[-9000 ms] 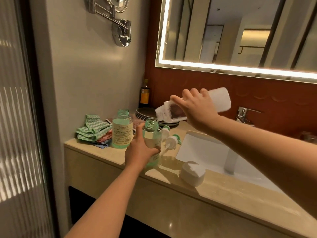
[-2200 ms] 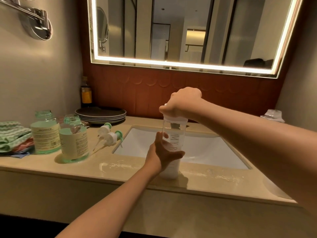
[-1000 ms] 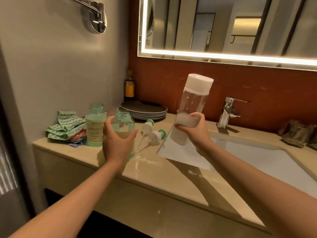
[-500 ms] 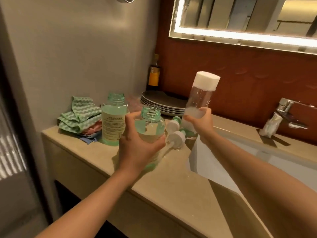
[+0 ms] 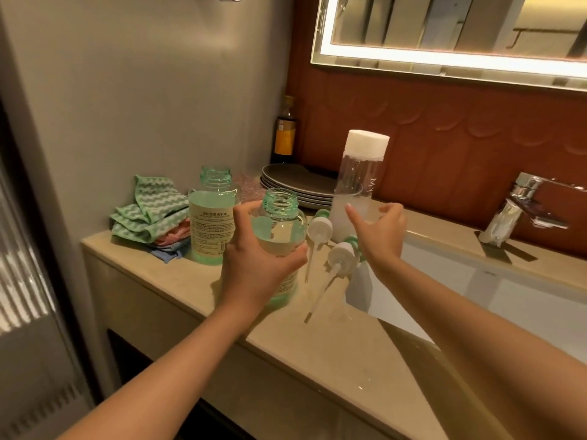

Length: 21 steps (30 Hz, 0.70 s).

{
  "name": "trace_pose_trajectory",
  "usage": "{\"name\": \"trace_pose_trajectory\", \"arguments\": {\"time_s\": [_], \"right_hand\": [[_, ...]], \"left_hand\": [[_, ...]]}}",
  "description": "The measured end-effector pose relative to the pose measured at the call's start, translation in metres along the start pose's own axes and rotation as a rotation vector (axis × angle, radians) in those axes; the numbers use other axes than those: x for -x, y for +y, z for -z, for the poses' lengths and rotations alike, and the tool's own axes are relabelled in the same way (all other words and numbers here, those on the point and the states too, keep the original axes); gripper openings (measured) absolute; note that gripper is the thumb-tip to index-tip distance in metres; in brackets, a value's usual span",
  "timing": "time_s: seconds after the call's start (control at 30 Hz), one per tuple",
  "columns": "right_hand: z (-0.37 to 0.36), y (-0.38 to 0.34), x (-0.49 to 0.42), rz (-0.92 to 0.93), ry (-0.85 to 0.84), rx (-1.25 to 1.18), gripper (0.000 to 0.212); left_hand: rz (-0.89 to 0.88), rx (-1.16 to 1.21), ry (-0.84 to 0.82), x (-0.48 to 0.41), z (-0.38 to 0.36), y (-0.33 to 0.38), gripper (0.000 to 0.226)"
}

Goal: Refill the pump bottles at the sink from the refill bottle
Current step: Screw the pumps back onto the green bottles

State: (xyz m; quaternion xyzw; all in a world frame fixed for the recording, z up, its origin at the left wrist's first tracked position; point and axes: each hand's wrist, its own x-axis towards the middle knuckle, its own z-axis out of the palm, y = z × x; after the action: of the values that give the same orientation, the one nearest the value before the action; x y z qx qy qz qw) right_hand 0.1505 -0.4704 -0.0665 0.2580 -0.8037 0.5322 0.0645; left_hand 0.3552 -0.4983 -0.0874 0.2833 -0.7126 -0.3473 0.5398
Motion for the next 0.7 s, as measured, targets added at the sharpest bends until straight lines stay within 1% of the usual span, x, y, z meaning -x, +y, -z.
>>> {"name": "trace_pose_trajectory", "arguments": {"time_s": [0.03,0.07,0.17,0.27,0.3,0.37,0.43,0.5,0.6,0.7], "right_hand": [[0.005,-0.001,0.008,0.035,0.034,0.054,0.071],[0.009,-0.001,0.015,0.055,0.009,0.091,0.068],[0.012,0.0,0.034,0.053,-0.198,0.258,0.07],[0.012,-0.003,0.043,-0.052,-0.375,0.23,0.054],[0.013,-0.005,0.045,-0.081,-0.404,0.219,0.05],[0.02,-0.007,0.05,-0.144,-0.41,0.185,0.047],[0.033,-0.013,0.053,-0.191,-0.364,0.045,0.043],[0.052,-0.028,0.052,-0.212,-0.32,-0.19,0.043],[0.079,-0.062,0.043,-0.128,-0.243,-0.443,0.047],[0.105,-0.109,0.041,-0.057,-0.22,-0.642,0.045]], "left_hand": [[0.005,-0.006,-0.006,0.0,0.0,0.0,0.072],[0.013,-0.013,-0.011,0.0,0.001,0.001,0.072],[0.035,-0.02,-0.033,0.001,0.002,0.002,0.073],[0.031,-0.009,-0.059,0.01,0.005,0.01,0.073],[0.027,-0.005,-0.065,0.014,0.006,0.013,0.073],[0.028,-0.004,-0.079,0.02,0.006,0.018,0.074],[0.038,0.007,-0.093,0.027,0.006,0.024,0.074],[0.047,0.012,-0.116,0.033,0.006,0.029,0.074],[0.057,0.019,-0.15,0.041,0.003,0.037,0.075],[0.091,0.016,-0.187,0.047,0.001,0.043,0.078]]}}
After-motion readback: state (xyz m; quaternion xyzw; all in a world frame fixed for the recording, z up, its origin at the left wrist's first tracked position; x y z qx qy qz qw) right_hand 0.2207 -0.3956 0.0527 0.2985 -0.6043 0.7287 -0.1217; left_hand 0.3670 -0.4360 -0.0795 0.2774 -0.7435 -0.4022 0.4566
